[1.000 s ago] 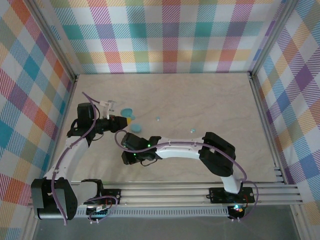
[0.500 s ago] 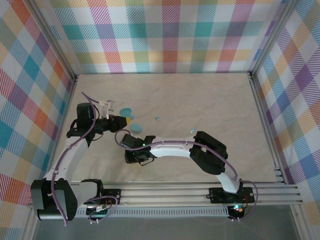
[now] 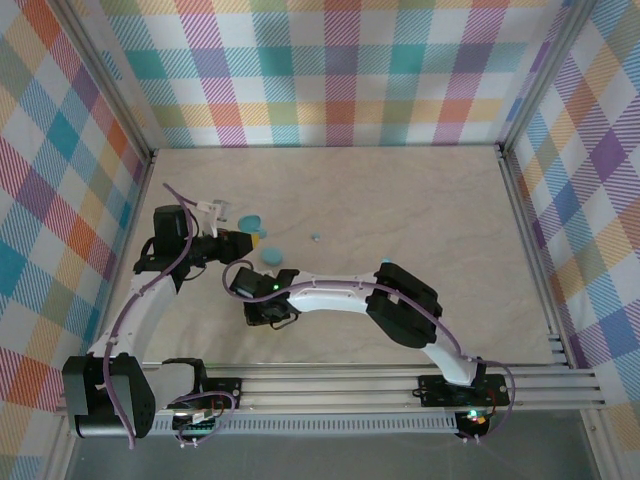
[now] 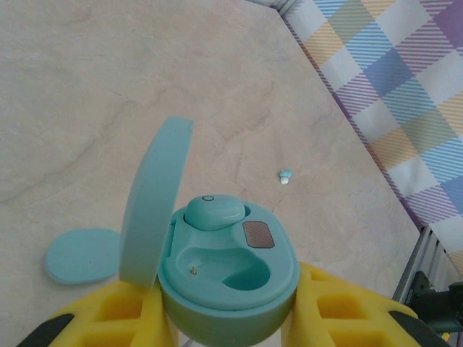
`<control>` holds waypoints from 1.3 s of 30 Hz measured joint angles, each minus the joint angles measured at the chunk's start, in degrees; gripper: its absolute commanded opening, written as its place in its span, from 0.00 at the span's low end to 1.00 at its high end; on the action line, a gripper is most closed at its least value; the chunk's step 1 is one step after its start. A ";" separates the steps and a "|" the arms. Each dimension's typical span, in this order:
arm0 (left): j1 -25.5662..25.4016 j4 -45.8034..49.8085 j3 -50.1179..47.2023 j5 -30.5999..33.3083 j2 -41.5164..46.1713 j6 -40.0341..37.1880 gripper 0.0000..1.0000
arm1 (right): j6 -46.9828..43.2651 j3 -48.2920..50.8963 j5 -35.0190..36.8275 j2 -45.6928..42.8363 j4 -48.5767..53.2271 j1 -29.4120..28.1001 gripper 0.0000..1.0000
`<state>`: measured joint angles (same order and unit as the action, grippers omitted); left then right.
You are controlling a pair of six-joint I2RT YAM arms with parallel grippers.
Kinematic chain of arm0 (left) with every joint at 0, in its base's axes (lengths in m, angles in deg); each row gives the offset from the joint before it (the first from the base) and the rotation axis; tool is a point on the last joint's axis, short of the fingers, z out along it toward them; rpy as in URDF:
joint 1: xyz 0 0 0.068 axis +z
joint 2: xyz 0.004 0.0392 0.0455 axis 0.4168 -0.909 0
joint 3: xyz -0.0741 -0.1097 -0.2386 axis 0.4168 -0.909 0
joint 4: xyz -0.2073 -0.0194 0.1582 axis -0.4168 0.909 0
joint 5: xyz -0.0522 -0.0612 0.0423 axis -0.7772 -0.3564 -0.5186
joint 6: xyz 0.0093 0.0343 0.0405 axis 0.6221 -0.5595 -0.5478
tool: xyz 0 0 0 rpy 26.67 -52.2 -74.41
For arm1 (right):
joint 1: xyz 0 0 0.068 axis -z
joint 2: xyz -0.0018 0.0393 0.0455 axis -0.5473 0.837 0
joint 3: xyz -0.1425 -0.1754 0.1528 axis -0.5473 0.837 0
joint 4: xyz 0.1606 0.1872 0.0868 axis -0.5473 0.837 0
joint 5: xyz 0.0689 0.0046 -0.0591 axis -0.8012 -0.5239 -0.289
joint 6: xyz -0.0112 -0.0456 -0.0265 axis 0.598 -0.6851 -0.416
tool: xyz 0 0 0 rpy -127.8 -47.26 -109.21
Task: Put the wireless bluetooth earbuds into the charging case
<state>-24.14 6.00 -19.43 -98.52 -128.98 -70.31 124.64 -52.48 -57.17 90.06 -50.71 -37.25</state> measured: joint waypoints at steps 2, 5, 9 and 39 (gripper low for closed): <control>0.00 0.02 0.00 0.00 0.07 -0.17 0.00 | -0.24 -0.57 0.00 0.63 0.57 0.00 0.30; 0.00 0.22 0.00 -0.20 0.55 -0.20 0.00 | -0.50 -1.18 -0.04 1.29 1.01 0.00 0.28; 0.00 0.28 0.00 -0.22 1.01 -0.20 0.00 | -0.76 -1.40 -0.02 1.29 1.09 0.02 0.20; -2.82 -6.73 -6.84 -4.61 6.32 -1.81 0.00 | -5.92 26.05 8.50 -41.79 0.57 8.37 0.05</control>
<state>-26.96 -0.74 -26.27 -103.13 -122.66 -72.12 118.72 -26.43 -48.67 48.27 -50.14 -28.88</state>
